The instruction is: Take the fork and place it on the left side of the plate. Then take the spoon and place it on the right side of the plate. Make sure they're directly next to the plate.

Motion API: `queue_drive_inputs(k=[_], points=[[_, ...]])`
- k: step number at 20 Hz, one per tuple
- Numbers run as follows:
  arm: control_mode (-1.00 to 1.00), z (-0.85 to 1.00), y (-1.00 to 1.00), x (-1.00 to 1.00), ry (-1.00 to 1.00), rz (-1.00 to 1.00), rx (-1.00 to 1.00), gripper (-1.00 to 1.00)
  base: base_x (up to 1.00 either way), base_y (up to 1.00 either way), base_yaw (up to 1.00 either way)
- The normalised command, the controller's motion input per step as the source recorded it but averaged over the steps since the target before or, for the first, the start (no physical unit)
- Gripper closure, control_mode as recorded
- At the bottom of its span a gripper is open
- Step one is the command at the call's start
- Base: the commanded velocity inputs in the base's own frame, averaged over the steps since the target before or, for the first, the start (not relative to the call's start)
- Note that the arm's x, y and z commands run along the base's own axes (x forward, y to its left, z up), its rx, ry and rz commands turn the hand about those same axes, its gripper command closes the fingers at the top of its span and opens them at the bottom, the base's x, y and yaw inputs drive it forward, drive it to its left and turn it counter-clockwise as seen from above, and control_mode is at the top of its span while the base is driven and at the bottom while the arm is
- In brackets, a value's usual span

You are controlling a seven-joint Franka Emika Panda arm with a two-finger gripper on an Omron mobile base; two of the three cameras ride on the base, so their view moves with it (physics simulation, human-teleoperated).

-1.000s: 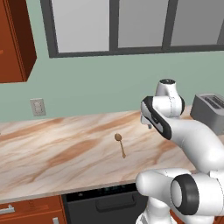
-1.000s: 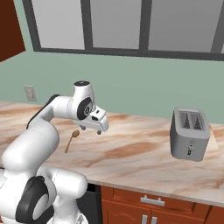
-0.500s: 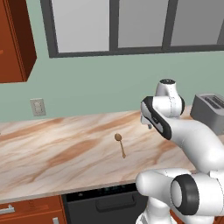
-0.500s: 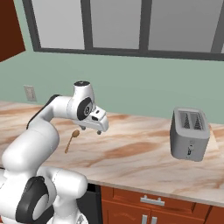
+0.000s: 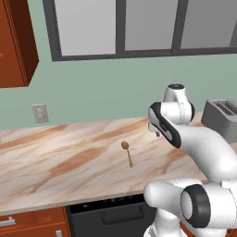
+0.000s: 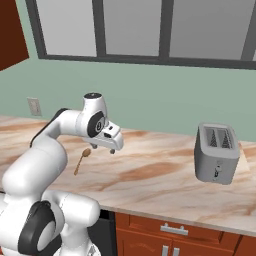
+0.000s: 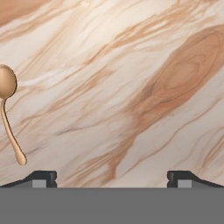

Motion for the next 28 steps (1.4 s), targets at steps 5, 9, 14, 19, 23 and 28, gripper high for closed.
queue_drive_inputs(k=[5, 9, 14, 19, 23, 28], points=[[-1.00, -0.20, 0.58, 0.01, -0.02, 0.19, -0.01, -1.00, 0.00, 0.00, 0.00], [-1.00, -0.24, 0.68, 0.12, 0.00, 0.24, 0.00, -1.00, 0.00, 0.00, 0.00], [-1.00, -0.31, 0.50, 0.26, 0.00, 0.15, 0.01, -1.00, 0.00, 0.00, 0.00], [-1.00, -0.32, 0.45, 0.46, 0.00, 0.01, 0.02, -1.00, 0.00, 0.00, 0.00], [-1.00, -0.24, 0.38, 0.34, 0.00, 0.00, 0.01, -1.00, 0.00, 0.00, 0.00], [-1.00, -0.27, 0.26, 0.18, 0.00, 0.00, 0.01, -1.00, 0.00, 0.00, 0.00]])
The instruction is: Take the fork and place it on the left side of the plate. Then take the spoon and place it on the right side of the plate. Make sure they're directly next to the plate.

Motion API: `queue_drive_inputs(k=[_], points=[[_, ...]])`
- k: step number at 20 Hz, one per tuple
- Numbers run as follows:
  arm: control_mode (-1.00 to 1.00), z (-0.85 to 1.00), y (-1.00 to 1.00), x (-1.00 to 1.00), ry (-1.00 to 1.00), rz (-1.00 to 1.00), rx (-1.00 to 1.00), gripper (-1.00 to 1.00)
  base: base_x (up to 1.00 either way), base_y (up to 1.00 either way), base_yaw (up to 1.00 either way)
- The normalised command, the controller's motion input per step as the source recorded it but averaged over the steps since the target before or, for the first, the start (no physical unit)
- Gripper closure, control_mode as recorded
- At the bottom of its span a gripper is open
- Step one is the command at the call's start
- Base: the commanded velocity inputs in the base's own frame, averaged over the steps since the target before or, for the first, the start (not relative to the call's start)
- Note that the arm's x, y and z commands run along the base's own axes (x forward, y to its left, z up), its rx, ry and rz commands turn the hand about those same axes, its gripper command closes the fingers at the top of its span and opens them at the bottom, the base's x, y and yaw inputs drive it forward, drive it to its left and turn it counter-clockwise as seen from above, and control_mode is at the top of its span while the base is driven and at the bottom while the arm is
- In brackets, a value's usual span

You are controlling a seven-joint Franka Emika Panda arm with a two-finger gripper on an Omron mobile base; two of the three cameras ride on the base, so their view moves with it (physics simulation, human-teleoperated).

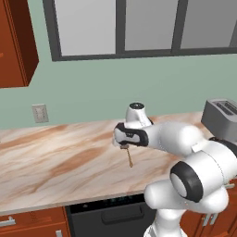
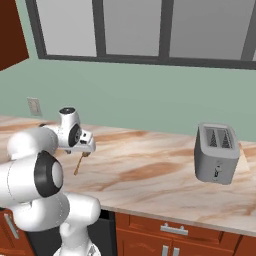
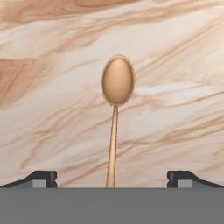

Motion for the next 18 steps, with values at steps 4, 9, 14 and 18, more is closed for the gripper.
queue_drive_inputs(k=[4, 9, 14, 18], points=[[-1.00, -0.28, 0.11, 0.12, 0.00, -0.09, 0.00, -1.00, 0.00, 0.00, 0.00], [-1.00, -0.27, 0.01, 0.01, 0.00, -0.15, 0.00, -1.00, 0.00, 0.00, 0.00], [-1.00, -0.20, 0.00, 0.00, 0.00, -0.14, 0.00, -1.00, 0.00, 0.00, 0.00], [-1.00, -0.20, 0.00, 0.01, 0.00, -0.09, 0.00, -1.00, 0.00, 0.00, 0.00]])
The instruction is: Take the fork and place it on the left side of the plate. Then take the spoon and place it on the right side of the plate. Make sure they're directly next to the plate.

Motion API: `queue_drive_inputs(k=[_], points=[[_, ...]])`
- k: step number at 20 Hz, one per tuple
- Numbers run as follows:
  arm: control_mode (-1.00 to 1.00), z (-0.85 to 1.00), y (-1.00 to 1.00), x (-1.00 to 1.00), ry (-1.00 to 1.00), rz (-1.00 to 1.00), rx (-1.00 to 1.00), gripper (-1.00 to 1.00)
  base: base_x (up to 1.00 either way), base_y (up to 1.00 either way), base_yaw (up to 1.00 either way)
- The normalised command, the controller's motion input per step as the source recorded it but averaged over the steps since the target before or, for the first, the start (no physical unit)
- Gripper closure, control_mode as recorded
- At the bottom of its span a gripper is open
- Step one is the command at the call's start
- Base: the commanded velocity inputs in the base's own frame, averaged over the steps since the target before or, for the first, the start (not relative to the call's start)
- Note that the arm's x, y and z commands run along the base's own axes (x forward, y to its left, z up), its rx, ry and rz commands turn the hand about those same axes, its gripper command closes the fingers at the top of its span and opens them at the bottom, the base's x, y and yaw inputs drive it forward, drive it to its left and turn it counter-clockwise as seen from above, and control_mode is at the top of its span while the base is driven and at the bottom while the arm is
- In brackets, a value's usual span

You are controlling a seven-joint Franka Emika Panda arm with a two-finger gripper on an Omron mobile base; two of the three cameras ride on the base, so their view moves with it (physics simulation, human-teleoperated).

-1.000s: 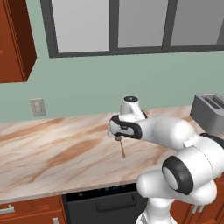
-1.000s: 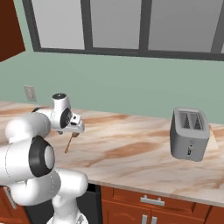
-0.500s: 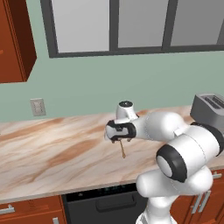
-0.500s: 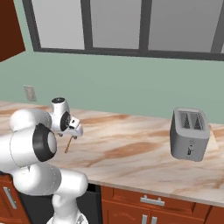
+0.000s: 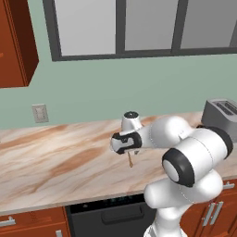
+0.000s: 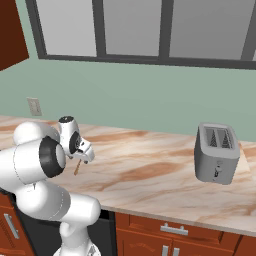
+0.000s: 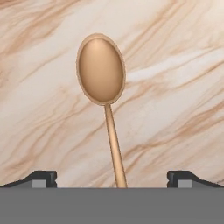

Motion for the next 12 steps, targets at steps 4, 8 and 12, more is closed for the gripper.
queue_drive_inputs(k=[4, 8, 12], points=[[-1.00, -0.20, -0.06, 0.08, 0.00, -0.02, 0.00, -1.00, 0.00, 0.00, 0.00], [-1.00, -0.15, -0.08, 0.14, 0.00, 0.00, 0.00, -1.00, 0.00, 0.00, 0.00], [-1.00, -0.02, -0.03, 0.09, 0.00, 0.00, 0.00, -1.00, 0.00, 0.00, 0.00]])
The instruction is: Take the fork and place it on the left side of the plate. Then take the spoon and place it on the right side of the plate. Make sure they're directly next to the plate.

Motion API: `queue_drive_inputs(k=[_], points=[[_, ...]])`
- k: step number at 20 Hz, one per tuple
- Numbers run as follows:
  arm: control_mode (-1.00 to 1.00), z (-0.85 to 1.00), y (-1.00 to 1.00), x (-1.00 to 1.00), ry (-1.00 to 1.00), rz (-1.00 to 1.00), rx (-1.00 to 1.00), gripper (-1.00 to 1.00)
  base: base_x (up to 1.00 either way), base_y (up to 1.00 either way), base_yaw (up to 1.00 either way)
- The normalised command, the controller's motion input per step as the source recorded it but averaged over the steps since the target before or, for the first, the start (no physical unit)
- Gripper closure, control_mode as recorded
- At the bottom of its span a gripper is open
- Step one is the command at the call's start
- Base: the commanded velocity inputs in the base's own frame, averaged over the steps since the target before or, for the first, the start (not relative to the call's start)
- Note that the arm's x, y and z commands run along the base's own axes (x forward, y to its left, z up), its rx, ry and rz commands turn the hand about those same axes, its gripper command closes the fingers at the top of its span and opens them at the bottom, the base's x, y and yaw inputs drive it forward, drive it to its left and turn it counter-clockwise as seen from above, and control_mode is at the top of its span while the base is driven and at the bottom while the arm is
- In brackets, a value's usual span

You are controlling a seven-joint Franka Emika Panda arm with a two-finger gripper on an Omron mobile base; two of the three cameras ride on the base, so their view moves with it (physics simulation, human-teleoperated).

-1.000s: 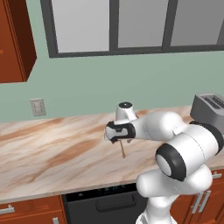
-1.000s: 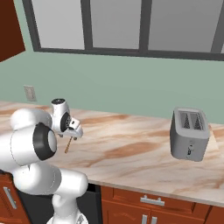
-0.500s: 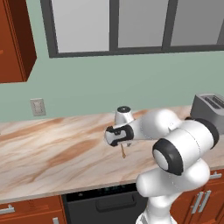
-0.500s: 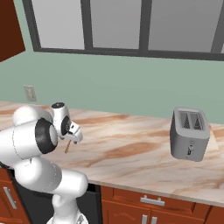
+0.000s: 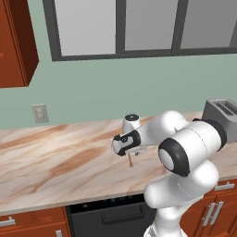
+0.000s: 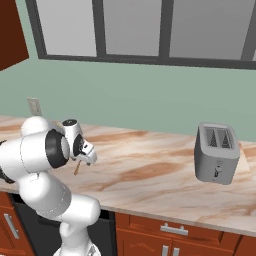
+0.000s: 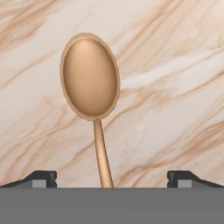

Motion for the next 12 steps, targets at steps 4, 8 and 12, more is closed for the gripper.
queue_drive_inputs(k=[4, 8, 12], points=[[-1.00, -0.02, 0.00, 0.07, 0.00, 0.00, 0.00, -1.00, 0.00, 0.00, 0.00], [-1.00, -0.07, 0.00, 0.00, 0.01, 0.00, 0.00, 1.00, 0.00, 0.00, 0.00], [-1.00, -0.07, 0.00, -0.05, 0.06, 0.00, 0.00, 1.00, 0.00, 0.00, 0.00]])
